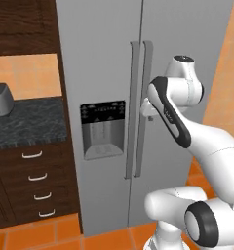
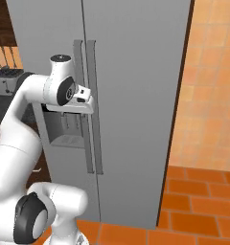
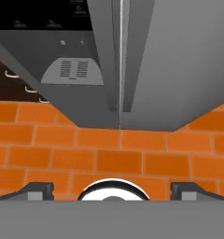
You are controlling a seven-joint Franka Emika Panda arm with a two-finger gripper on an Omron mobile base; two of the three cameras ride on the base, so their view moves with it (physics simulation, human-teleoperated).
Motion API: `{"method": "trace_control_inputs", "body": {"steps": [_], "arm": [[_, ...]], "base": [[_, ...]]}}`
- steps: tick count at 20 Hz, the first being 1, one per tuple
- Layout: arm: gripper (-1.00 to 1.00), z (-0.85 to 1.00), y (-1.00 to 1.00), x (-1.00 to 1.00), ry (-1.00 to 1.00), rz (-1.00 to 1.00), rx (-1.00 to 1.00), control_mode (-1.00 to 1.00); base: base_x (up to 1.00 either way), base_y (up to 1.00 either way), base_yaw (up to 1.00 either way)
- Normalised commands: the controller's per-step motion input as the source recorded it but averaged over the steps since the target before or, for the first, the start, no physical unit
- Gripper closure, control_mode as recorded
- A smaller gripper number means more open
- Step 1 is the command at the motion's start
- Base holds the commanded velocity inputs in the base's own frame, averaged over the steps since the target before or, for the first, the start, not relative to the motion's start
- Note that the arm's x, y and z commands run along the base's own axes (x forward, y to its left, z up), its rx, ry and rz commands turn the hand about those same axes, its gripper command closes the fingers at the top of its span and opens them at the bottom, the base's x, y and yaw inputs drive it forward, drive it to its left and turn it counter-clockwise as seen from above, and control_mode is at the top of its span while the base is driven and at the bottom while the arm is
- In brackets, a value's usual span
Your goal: Take the strawberry from the fridge and place it on top of the pancake, located on the dining counter.
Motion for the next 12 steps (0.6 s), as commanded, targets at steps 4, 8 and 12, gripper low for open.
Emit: {"method": "trace_control_inputs", "body": {"steps": [4, 8, 12], "arm": [[-1.0, 0.0, 0.0, 0.0, 0.0, 0.0, 0.0, 1.0], [-1.0, 0.0, 0.0, 0.0, 0.0, 0.0, 0.0, 1.0], [-1.0, 0.0, 0.0, 0.0, 0.0, 0.0, 0.0, 1.0]], "base": [[-0.4, 0.0, -0.03], [-0.36, 0.0, 0.0], [-0.24, 0.0, 0.0]]}}
